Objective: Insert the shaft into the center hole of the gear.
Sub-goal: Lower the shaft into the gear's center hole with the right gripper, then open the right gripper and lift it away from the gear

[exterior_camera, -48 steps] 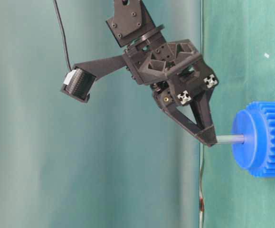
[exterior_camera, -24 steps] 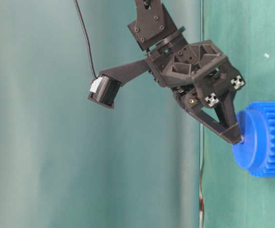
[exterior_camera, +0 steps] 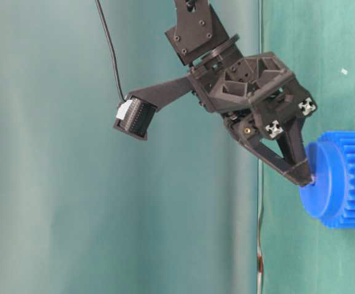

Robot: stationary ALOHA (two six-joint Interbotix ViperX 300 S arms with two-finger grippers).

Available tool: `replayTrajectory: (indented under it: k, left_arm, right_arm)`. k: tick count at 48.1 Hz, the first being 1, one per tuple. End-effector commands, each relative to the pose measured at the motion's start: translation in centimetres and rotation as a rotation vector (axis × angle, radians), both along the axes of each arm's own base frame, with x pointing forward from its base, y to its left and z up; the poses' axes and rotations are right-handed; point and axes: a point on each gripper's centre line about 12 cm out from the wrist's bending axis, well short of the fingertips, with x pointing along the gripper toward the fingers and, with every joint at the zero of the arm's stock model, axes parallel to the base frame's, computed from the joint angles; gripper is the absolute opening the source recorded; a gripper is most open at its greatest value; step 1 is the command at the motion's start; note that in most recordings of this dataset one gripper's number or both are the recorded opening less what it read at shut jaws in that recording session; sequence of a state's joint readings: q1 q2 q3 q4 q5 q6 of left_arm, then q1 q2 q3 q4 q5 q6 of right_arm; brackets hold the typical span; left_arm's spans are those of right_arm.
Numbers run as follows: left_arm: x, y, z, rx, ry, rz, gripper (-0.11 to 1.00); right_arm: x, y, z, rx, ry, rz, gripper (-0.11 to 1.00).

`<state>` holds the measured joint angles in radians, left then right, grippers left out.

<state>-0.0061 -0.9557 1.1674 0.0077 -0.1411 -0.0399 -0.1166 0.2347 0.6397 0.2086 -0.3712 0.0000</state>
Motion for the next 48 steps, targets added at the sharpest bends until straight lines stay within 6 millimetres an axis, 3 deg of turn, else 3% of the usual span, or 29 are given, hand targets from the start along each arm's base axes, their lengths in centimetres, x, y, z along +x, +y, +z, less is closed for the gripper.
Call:
replayTrajectory:
  k: [1,32,34,44,46,48]
  left_arm:
    - [0.3,0.0,0.7,-0.002,-0.018,0.0,0.0]
    - [0.2,0.0,0.5,-0.023,-0.001,0.001,0.0]
    - [0.2,0.0,0.5,-0.023,-0.001,0.0,0.0]
    - [0.2,0.0,0.5,-0.023,0.002,0.0,0.0]
    - [0.2,0.0,0.5,-0.023,0.0,0.001,0.0]
    - [0.2,0.0,0.5,-0.023,0.002,0.0,0.0]
  right_arm:
    - [0.3,0.0,0.8,0.0,-0.025,-0.002,0.17]
    - [0.8,-0.1,0.8,0.001,-0.031,-0.004,0.18]
    - [0.9,-0.1,1.0,-0.001,-0.035,-0.004,0.24]
    - [0.6,0.0,3.7,-0.016,-0.093,0.002,0.86]
    - [0.4,0.0,4.5,-0.023,-0.107,0.005,0.91]
    - [0.1,0.0,5.3,-0.028,-0.119,0.008,0.88]
